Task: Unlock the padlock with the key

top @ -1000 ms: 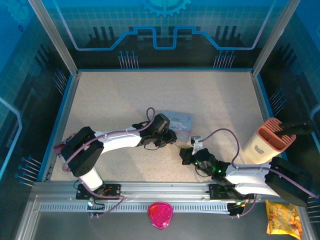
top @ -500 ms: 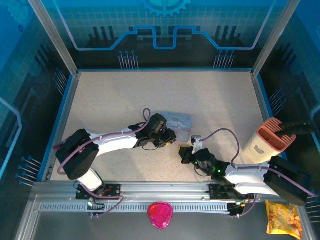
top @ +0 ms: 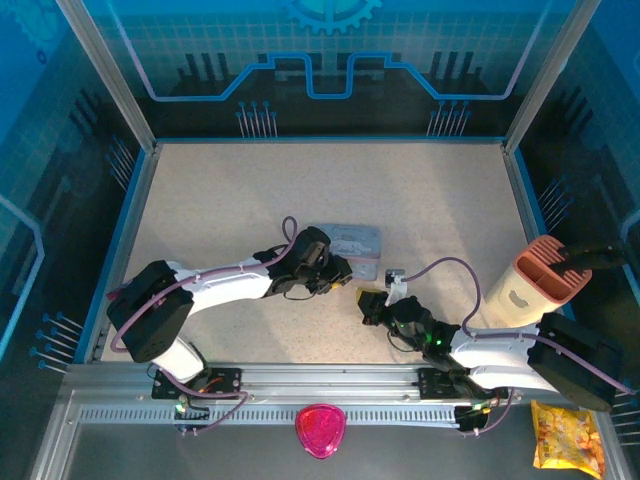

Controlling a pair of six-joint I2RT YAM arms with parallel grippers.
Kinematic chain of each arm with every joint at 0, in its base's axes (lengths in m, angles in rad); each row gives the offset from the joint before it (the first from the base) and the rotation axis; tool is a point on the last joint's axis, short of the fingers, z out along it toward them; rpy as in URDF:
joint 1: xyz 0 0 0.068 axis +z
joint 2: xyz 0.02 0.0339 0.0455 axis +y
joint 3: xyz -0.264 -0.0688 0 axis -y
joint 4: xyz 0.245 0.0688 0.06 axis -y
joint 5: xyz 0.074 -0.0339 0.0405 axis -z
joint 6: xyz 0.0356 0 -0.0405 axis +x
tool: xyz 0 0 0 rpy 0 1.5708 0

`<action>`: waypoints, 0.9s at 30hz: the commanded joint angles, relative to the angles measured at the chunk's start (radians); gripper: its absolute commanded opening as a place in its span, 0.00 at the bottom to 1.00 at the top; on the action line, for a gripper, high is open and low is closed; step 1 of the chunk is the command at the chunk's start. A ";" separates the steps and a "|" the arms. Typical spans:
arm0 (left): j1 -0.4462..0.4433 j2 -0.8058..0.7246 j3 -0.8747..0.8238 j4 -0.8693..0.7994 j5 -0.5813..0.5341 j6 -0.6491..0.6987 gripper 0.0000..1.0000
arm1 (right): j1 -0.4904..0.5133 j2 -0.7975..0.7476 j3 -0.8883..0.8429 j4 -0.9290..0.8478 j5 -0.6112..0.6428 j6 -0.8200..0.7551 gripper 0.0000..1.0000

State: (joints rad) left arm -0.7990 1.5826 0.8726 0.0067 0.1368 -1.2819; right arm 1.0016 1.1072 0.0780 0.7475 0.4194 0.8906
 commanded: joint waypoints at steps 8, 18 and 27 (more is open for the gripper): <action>0.007 -0.042 -0.015 0.061 0.027 -0.031 0.09 | 0.012 0.026 -0.007 0.063 0.028 0.029 0.00; 0.007 -0.043 -0.016 0.064 0.027 -0.033 0.09 | 0.014 0.058 -0.001 0.098 0.022 0.032 0.00; 0.007 -0.045 -0.027 0.052 0.013 -0.039 0.09 | 0.014 0.047 -0.004 0.098 0.024 0.040 0.00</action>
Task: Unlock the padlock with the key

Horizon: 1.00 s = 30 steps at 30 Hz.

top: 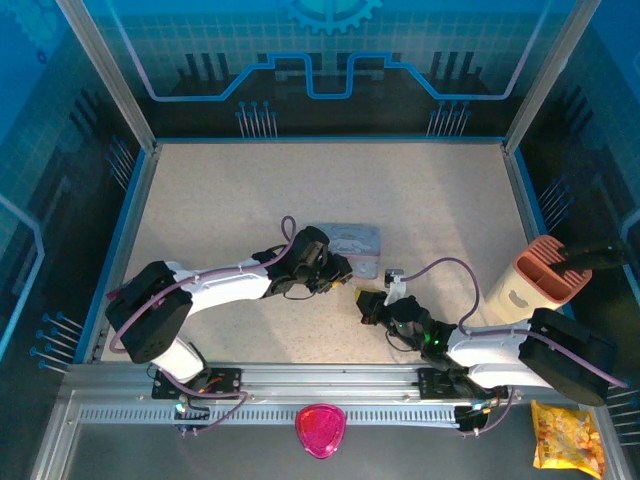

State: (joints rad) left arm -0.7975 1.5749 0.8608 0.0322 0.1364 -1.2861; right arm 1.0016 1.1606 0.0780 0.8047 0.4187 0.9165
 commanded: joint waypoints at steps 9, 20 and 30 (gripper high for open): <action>0.006 -0.040 -0.013 0.017 0.005 -0.027 0.09 | 0.014 -0.038 -0.010 0.017 0.034 0.012 0.00; -0.025 -0.032 -0.012 0.032 -0.002 -0.042 0.09 | 0.012 -0.042 0.005 0.015 0.049 0.010 0.00; -0.034 -0.032 -0.011 0.023 -0.012 -0.038 0.09 | 0.014 -0.042 0.011 0.023 0.037 0.022 0.00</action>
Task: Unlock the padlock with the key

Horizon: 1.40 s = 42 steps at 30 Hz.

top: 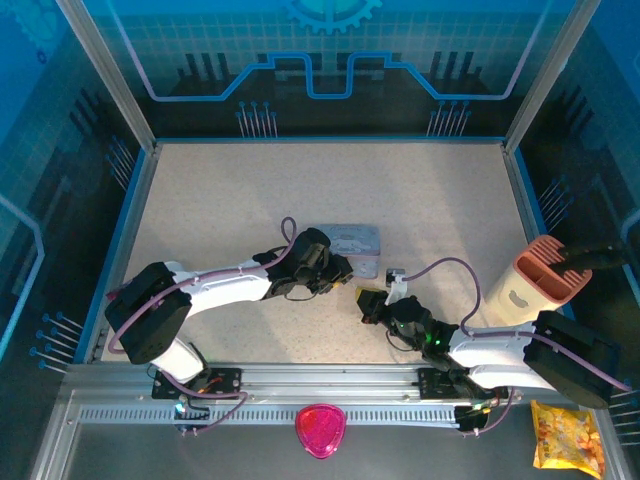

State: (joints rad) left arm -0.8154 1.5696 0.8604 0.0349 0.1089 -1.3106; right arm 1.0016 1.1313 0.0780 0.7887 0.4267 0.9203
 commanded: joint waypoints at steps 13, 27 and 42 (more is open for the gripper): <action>-0.034 -0.016 -0.014 0.028 0.009 -0.015 0.08 | -0.004 -0.049 0.015 0.045 0.005 0.054 0.00; -0.032 -0.051 -0.024 0.070 0.012 -0.035 0.08 | -0.014 -0.060 0.003 0.003 0.019 0.060 0.00; -0.023 -0.049 -0.046 0.122 0.025 -0.052 0.08 | -0.006 -0.058 -0.005 0.015 0.027 0.065 0.00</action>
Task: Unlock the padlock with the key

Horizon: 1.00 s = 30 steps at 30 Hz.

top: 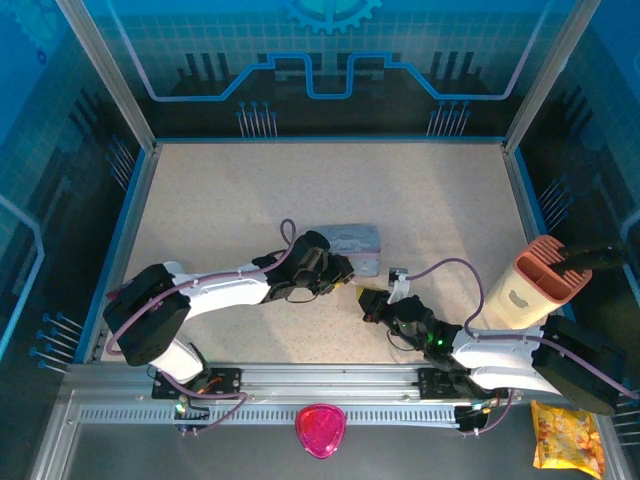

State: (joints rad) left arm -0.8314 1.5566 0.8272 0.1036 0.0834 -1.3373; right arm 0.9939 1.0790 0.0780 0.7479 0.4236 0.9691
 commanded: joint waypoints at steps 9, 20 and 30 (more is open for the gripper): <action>0.000 -0.040 -0.019 0.050 0.049 -0.029 0.08 | 0.004 -0.004 -0.004 0.056 0.044 0.016 0.00; -0.022 -0.031 -0.017 0.069 0.045 -0.054 0.07 | 0.005 0.041 0.031 0.114 0.020 0.011 0.00; -0.027 -0.032 -0.011 0.051 0.040 -0.048 0.07 | 0.002 0.054 0.022 0.125 0.027 0.023 0.00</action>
State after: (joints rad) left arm -0.8333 1.5490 0.8143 0.1184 0.0769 -1.3636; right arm 0.9947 1.1389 0.0803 0.8204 0.4313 0.9775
